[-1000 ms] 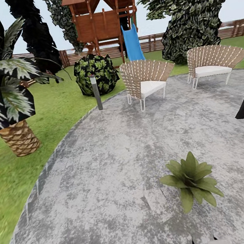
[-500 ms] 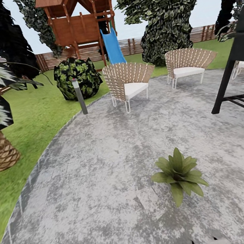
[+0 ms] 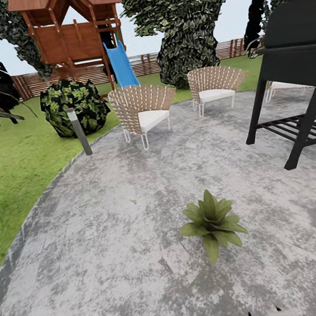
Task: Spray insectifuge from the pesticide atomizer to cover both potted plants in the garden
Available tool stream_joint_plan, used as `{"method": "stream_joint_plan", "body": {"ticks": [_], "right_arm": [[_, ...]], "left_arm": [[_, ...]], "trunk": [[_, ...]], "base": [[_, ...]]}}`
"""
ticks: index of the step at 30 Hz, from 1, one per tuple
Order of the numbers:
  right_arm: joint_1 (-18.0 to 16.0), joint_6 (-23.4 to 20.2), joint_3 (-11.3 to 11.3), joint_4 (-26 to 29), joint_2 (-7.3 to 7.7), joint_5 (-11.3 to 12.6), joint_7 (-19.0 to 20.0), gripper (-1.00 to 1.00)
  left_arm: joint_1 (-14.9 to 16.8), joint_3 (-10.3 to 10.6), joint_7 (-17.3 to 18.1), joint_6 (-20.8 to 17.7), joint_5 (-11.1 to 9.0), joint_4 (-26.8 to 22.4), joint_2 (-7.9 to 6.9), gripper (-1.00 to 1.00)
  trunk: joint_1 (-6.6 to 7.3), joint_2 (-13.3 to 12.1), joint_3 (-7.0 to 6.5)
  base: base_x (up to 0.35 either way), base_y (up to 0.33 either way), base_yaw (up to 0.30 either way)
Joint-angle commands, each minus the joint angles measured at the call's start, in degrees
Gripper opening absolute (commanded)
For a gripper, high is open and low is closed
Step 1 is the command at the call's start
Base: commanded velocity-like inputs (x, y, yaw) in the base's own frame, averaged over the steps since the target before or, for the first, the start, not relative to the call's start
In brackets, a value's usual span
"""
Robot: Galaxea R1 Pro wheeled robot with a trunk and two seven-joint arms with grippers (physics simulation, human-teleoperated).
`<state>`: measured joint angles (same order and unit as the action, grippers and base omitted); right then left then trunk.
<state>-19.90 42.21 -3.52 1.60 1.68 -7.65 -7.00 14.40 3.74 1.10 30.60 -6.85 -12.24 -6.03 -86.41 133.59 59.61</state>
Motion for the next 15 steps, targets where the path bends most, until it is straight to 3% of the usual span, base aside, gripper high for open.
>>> {"method": "stream_joint_plan", "body": {"ticks": [1, 6, 15], "right_arm": [[-0.05, 0.15, -0.35, -0.05, -0.01, -0.62, -0.30, 1.00], [-0.05, 0.15, -0.35, -0.04, 0.00, -0.62, -0.32, 1.00], [-0.05, 0.15, -0.26, -0.11, -0.01, -0.70, -0.21, 1.00]], "left_arm": [[0.02, 0.39, 0.13, 0.16, -0.60, 0.03, -0.04, -1.00], [0.02, 0.42, 0.13, 0.16, -0.52, 0.03, -0.04, -1.00], [0.02, 0.39, 0.13, 0.15, -0.39, 0.03, -0.04, -1.00]], "trunk": [[0.01, 0.02, 0.05], [0.01, 0.02, 0.05], [0.01, 0.02, 0.05]], "base": [[0.000, 0.235, -0.280], [0.000, 0.223, -0.255], [0.000, 0.015, -0.023]]}}
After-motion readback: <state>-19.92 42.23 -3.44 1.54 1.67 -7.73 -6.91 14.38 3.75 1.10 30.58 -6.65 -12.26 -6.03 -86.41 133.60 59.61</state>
